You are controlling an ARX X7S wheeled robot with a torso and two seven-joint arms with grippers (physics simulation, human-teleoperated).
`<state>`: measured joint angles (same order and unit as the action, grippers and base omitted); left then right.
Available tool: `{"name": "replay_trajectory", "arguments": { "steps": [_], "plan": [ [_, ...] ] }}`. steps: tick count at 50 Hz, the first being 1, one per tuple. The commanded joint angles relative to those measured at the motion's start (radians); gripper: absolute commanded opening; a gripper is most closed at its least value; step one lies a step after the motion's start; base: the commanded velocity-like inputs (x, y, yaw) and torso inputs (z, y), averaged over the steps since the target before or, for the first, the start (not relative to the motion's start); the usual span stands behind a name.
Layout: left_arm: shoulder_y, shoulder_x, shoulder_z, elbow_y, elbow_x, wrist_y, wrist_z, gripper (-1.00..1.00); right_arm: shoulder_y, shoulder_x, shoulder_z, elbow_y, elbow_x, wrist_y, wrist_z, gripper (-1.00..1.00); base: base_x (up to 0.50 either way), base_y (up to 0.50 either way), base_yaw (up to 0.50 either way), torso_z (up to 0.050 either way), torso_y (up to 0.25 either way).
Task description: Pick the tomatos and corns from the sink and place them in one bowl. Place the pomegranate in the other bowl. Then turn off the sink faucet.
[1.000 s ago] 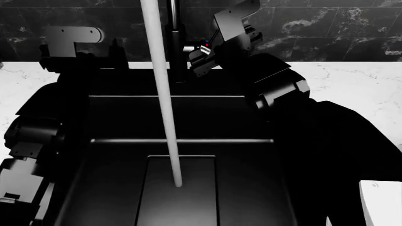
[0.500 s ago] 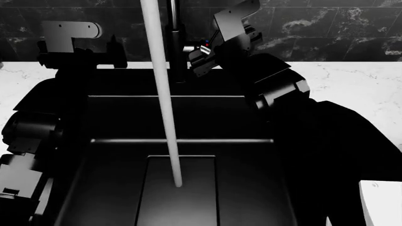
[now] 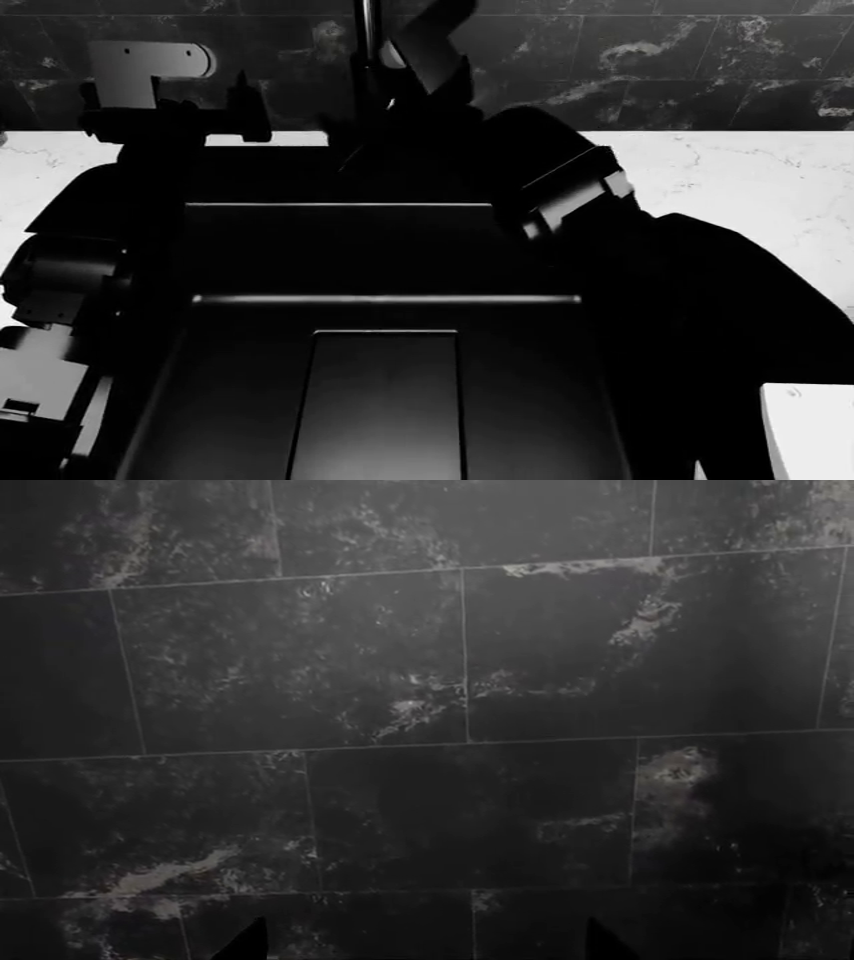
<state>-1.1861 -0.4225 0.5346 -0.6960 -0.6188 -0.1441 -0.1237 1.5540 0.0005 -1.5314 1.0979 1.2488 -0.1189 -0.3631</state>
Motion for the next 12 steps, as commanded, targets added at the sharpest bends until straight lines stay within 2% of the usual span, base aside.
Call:
{"name": "replay_trajectory", "arguments": {
  "steps": [1, 12],
  "plan": [
    [0.001, 0.004, 0.001, -0.007, 0.001, 0.006, 0.005, 1.00, -0.005, 0.000, -0.006, -0.024, 0.006, -0.021, -0.060, 1.00, 0.00, 0.00, 0.00, 0.000, 0.000],
    [0.000, 0.004, 0.000, -0.014, 0.002, 0.008, 0.007, 1.00, -0.005, 0.000, -0.006, -0.024, 0.006, -0.021, -0.060, 1.00, 0.00, 0.00, 0.00, 0.000, 0.000]
  ]
}}
